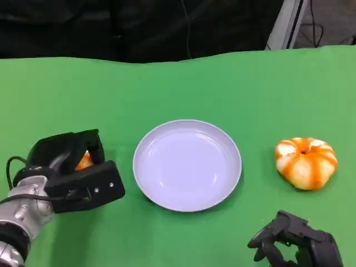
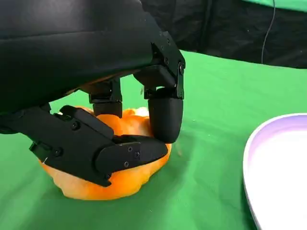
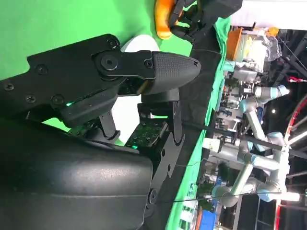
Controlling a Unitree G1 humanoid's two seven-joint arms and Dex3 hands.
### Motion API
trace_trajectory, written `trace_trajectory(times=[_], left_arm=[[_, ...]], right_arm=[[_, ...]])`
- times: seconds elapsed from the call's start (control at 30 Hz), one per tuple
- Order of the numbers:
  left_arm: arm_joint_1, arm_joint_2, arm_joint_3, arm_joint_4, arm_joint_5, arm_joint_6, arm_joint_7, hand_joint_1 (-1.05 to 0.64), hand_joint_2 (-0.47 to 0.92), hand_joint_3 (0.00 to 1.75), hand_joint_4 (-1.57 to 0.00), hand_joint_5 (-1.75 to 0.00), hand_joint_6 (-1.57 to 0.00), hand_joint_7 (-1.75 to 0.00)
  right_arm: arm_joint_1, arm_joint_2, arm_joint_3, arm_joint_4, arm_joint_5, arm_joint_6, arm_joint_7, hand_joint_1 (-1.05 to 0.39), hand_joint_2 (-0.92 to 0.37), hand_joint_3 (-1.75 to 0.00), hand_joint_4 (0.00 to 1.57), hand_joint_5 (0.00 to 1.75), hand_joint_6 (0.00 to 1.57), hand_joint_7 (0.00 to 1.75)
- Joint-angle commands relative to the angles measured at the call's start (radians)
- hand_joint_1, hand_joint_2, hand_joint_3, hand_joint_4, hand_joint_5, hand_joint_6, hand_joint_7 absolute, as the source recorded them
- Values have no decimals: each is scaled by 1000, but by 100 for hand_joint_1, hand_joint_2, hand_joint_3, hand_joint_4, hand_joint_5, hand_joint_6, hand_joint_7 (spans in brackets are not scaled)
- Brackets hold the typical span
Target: Grasp the bread from the table and place it into the plate.
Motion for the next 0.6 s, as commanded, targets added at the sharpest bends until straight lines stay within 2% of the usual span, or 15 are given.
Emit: trace_trajectory(times=[0.03, 0.13, 0.2, 0.27, 0.6], left_arm=[[15, 11, -3, 13, -4, 4, 9, -13, 62, 80, -81, -175, -67, -175], [18, 21, 3, 0, -7, -13, 27, -13, 61, 80, -81, -175, -67, -175], [27, 37, 14, -22, -11, -53, 77, -10, 53, 95, -84, -175, -68, -175], [32, 46, 16, -33, -8, -73, 107, -9, 49, 102, -87, -175, -69, -175], [33, 48, 12, -32, -7, -81, 121, -8, 45, 107, -88, -175, -70, -175]], right_arm=[[10, -13, -6, -12, 15, 6, 2, -69, -92, -42, 85, 154, 91, 117], [10, -13, -6, -12, 13, 2, 1, -69, -92, -42, 85, 154, 91, 117], [3, -12, -10, 0, 6, -15, -7, -69, -92, -43, 84, 154, 90, 117], [0, -11, -11, 6, 9, -17, -7, -69, -92, -43, 84, 154, 90, 118], [-1, -10, -11, 7, 11, -17, -6, -68, -92, -43, 84, 154, 89, 118]])
